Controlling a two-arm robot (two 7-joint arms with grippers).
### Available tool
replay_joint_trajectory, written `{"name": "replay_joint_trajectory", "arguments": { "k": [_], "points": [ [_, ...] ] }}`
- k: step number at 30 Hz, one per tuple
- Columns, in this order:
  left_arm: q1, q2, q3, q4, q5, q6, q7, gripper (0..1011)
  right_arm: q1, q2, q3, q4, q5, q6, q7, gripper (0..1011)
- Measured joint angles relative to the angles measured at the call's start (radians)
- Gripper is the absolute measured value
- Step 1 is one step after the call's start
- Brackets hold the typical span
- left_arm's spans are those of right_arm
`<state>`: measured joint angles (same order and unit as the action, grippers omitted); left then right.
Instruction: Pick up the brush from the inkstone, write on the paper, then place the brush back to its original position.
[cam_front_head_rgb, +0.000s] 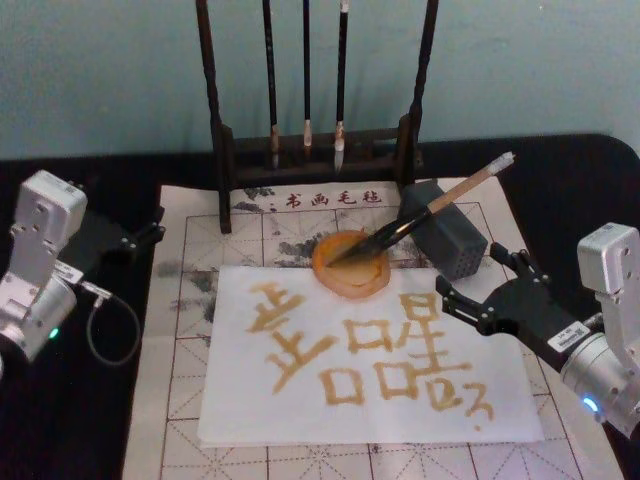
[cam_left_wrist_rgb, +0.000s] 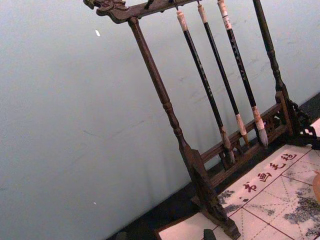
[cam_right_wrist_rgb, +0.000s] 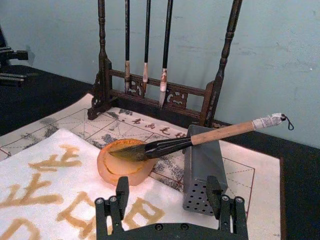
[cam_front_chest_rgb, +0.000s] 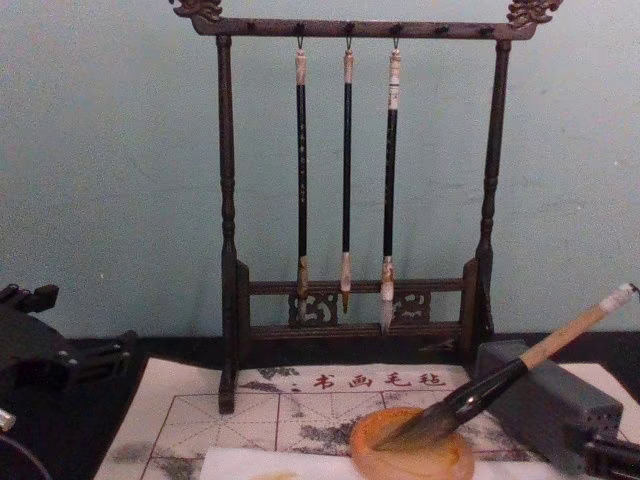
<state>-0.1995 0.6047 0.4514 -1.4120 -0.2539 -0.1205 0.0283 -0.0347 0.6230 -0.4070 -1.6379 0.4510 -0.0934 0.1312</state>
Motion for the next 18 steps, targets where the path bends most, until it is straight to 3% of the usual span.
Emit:
{"name": "replay_joint_trajectory", "arguments": {
  "k": [18],
  "points": [
    [0.000,0.000,0.000,0.000,0.000,0.000,0.000,1001,0.000,0.000,0.000,0.000,0.001,0.000,0.000,1002]
  ]
}}
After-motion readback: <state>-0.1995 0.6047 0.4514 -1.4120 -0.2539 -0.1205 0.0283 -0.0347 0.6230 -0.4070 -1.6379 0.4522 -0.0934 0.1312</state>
